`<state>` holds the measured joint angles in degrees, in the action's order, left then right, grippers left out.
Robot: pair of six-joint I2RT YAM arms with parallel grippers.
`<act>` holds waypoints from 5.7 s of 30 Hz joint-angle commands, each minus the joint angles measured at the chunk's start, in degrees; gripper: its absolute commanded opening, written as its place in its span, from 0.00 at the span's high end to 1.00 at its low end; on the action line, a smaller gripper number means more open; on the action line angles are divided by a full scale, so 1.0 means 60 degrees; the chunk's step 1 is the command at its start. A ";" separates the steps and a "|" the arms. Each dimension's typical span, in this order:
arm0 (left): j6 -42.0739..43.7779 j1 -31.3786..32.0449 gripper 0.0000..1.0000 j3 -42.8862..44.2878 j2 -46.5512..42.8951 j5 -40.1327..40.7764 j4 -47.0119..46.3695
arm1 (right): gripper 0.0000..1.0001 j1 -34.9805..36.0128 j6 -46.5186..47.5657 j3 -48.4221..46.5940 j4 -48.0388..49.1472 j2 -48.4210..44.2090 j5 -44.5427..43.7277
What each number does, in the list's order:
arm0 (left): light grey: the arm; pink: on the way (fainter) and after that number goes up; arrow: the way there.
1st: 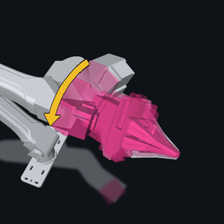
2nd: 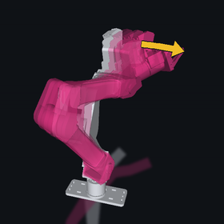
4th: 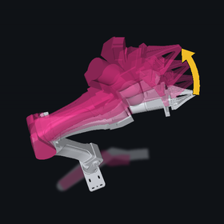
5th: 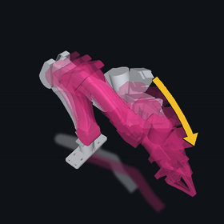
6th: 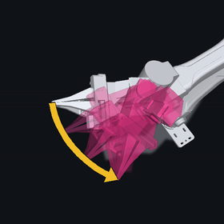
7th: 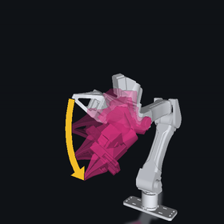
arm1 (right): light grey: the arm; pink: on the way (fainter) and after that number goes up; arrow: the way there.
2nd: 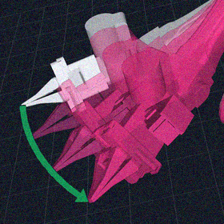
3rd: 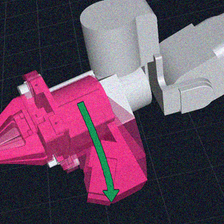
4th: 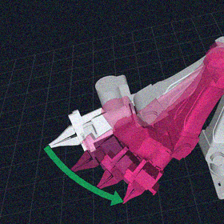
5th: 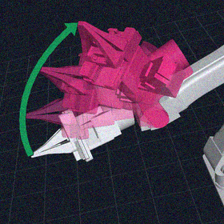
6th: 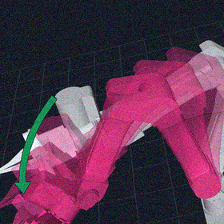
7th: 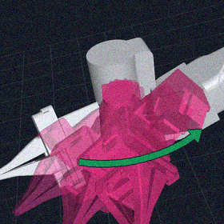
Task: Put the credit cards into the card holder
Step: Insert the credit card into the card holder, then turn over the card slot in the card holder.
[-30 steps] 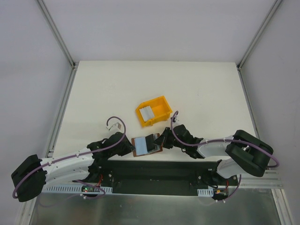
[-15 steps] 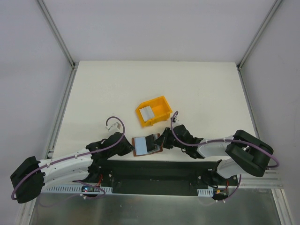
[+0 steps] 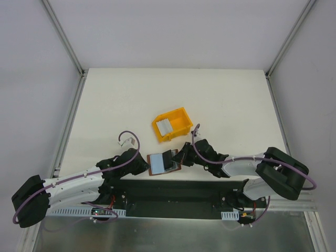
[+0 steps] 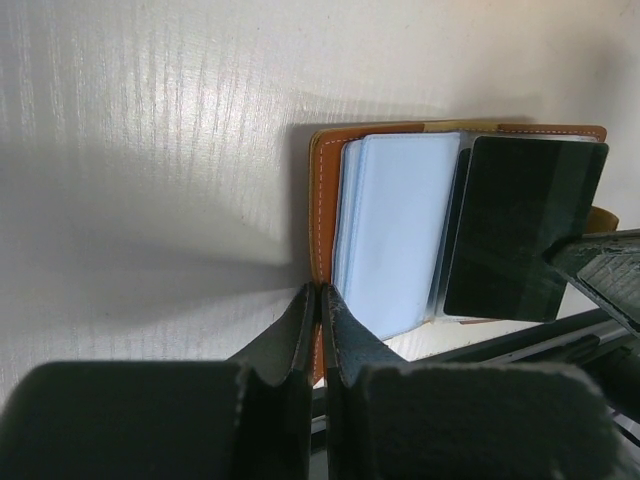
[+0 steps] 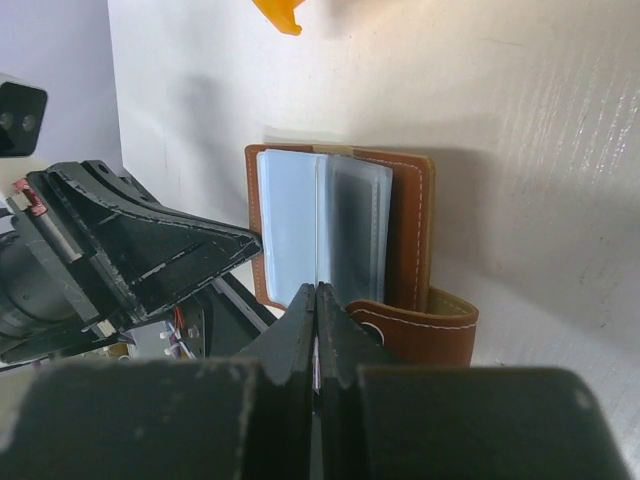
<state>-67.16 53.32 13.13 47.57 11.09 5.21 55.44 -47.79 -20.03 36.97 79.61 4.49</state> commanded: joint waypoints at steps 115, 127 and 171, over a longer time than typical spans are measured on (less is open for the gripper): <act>0.0850 0.0078 1.00 0.0859 -0.0619 -0.0076 0.0157 | 0.56 0.1805 0.3146 -0.5054 -0.6644 0.1321 -0.1978; 0.1085 0.0093 1.00 0.1123 -0.0619 -0.0237 0.0157 | 0.49 0.1981 0.3321 -0.5831 -0.6836 0.2170 -0.1686; 0.1056 0.0093 1.00 0.0903 -0.0795 -0.0252 0.0010 | 0.55 0.2772 0.3746 -0.7750 -1.0204 0.2698 -0.4117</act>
<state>-60.69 53.32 17.65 43.57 9.63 6.31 71.75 -25.91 -64.71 -21.19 98.45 -16.86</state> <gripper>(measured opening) 0.006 0.454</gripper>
